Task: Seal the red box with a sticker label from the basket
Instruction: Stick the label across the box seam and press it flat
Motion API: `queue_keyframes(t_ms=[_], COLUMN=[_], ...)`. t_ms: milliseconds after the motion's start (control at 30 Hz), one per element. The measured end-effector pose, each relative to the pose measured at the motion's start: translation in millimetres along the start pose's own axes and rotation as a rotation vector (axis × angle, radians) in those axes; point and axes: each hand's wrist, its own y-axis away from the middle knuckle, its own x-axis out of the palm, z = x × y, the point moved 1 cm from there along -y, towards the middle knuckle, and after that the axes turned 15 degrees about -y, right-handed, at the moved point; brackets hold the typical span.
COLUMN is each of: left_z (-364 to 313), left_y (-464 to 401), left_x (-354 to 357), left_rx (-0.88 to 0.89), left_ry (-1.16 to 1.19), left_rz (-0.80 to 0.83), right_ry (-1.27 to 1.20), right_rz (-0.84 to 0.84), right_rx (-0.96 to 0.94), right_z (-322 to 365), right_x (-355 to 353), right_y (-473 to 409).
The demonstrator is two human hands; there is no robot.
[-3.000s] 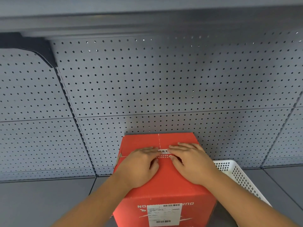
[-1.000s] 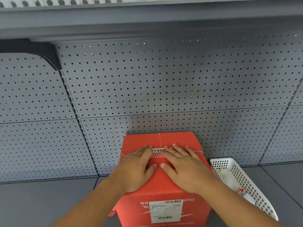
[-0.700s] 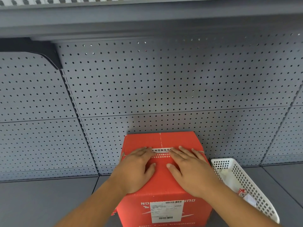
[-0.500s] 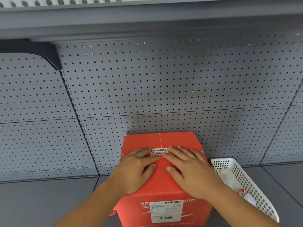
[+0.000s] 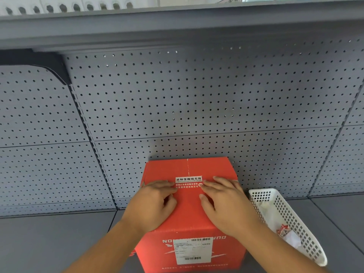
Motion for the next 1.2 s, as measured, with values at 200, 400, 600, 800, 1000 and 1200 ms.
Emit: queue_keyframes(t_ms=[200,400,600,800,1000,1200], left_z=[-3.7,-16.5,-41.7,-54.7,-54.2,-51.6], left_y=[0.4,0.9,18.1,37.7,68.1,100.3], left_x=[-5.8,-19.5,-32.7,-45.0,-67.6,-90.3], left_rx=[-0.059,-0.111,-0.241,-0.331,-0.351,-0.302], left_ry=[-0.081,-0.145,-0.122,-0.120,-0.103,-0.082], left_rz=[-0.022,0.022,0.020,0.045,0.018,0.026], right_ry=[0.031,-0.011,-0.058,-0.057,-0.074,-0.085], right_rz=[-0.005,0.043,0.046,0.026,-0.018,-0.076], right_rx=[0.027,-0.002,0.016,0.044,0.073,0.129], right_z=[-0.5,2.3,8.4,27.9,58.8,94.7], right_x=[-1.7,-12.7,-23.7,-32.3,-39.7,-44.3], right_y=[1.1,5.3,12.0,26.7,50.8,78.6])
